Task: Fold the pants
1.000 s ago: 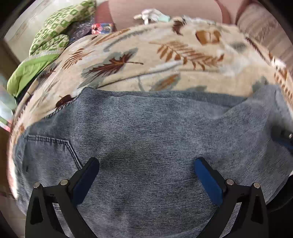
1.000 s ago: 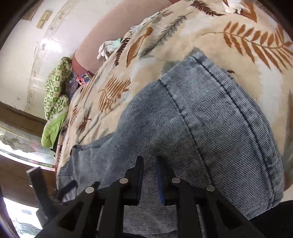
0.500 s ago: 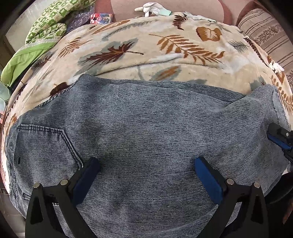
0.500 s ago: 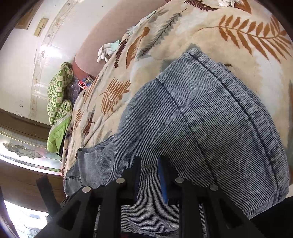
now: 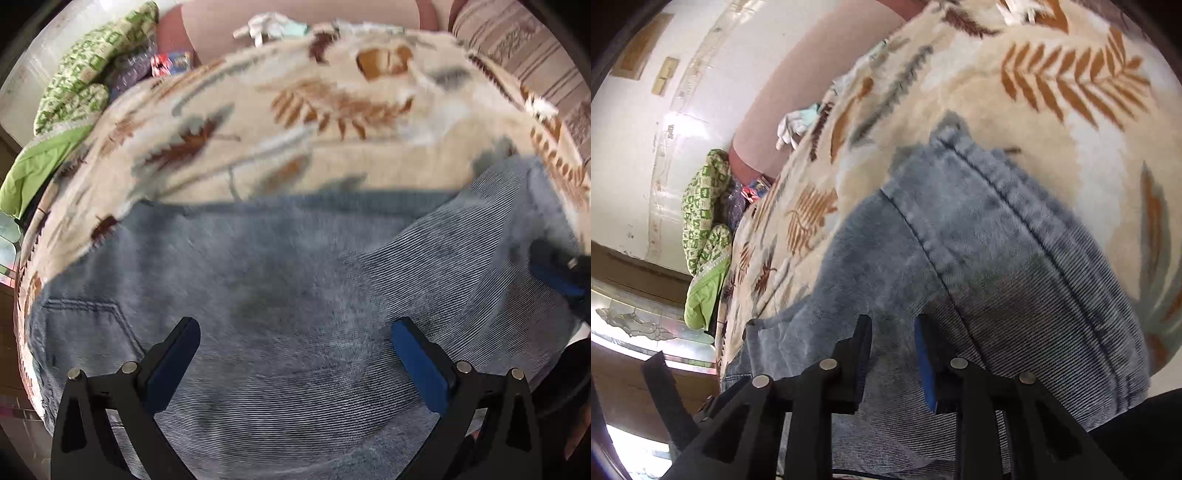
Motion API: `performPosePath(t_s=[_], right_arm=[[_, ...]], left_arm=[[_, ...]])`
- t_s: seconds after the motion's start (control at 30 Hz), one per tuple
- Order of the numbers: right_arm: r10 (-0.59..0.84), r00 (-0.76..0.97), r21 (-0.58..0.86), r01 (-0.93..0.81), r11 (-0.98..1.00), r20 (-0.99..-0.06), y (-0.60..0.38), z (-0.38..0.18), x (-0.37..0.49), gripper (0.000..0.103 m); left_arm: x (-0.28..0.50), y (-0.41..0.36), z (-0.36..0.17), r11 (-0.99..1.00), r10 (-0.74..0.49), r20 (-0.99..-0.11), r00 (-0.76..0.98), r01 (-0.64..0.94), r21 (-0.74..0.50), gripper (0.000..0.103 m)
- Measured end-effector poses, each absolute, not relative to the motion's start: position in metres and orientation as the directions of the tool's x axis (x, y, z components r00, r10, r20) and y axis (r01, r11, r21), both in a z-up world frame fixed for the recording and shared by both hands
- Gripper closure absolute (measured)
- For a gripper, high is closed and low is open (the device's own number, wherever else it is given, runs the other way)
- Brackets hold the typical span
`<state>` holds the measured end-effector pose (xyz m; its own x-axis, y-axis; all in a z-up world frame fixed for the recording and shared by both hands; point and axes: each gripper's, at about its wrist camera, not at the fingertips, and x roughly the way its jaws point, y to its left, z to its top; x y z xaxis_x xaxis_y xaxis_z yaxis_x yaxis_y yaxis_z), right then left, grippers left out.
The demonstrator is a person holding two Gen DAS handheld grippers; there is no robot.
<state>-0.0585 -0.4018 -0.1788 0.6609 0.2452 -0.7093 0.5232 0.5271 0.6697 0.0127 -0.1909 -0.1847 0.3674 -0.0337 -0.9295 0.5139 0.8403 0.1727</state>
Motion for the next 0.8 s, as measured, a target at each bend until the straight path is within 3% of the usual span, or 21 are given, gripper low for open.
performPosePath(t_s=[0.23,0.3,0.8], right_arm=[[0.262,0.678,0.696,0.51,0.506,-0.687,-0.4,-0.179,-0.06,0.064],[0.277,0.69,0.716,0.496,0.491,-0.669,-0.4,-0.179,-0.061,0.051],[0.295,0.705,0.744,0.492,0.452,-0.645,-0.401,-0.182,-0.062,0.049]], left_arm=[[0.018,-0.18,-0.181,0.874,-0.072,-0.942,0.328,0.476,0.099,0.0],[0.016,-0.181,-0.181,0.873,-0.069,-0.94,0.335,0.476,0.105,0.0],[0.009,-0.174,-0.184,0.881,-0.095,-0.927,0.362,0.465,0.091,0.0]])
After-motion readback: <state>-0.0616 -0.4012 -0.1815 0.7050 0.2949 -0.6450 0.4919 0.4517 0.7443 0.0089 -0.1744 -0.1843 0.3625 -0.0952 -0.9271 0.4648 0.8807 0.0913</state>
